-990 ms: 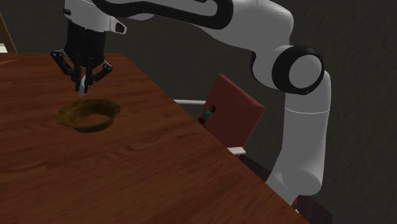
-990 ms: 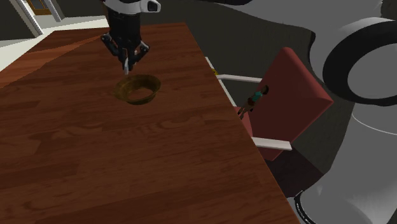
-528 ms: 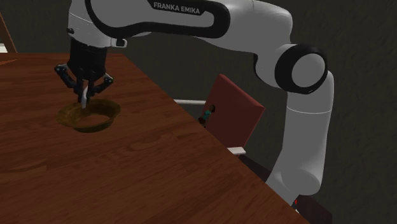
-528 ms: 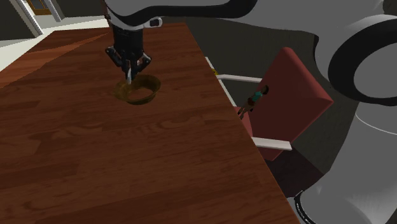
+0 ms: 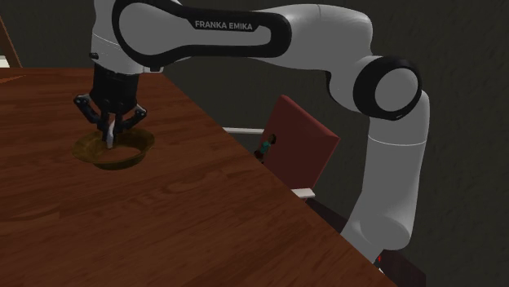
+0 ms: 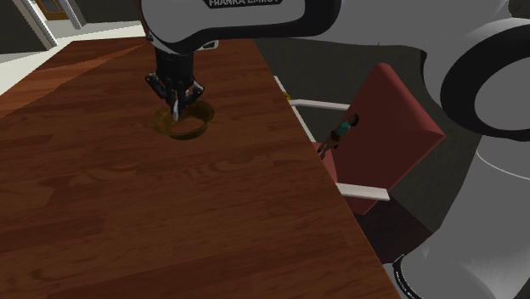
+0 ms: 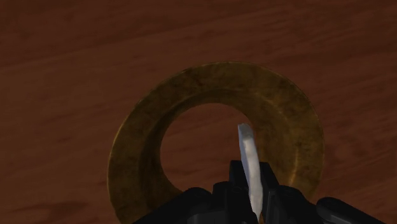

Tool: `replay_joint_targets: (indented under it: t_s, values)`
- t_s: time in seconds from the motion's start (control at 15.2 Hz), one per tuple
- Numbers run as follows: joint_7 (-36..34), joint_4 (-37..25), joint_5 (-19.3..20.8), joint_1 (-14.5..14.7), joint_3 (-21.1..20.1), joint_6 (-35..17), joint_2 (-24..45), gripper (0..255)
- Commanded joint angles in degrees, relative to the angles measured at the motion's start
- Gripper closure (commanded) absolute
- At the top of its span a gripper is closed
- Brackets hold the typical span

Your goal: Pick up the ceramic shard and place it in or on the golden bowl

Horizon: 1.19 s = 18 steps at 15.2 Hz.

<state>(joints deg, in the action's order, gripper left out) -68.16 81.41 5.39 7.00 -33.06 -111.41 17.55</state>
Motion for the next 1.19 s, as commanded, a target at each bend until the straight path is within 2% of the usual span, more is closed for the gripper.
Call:
replay_joint_targets:
  t_s: [0.0,0.13,0.2,0.53,0.79,1.12]
  values:
    - [0.01,0.06,0.00,-0.01,0.00,-0.07,-0.01,255]
    - [0.01,0.06,0.00,-0.01,0.00,-0.07,-0.01,255]
    - [0.01,0.07,-0.01,-0.01,0.00,-0.07,-0.01,0]
    - [0.01,0.07,-0.01,-0.01,0.00,-0.07,-0.01,0]
    - [0.55,-5.37,-0.84,-0.33,-0.23,6.53,-1.37,0]
    - [0.55,-5.37,-0.84,-0.33,-0.23,6.53,-1.37,0]
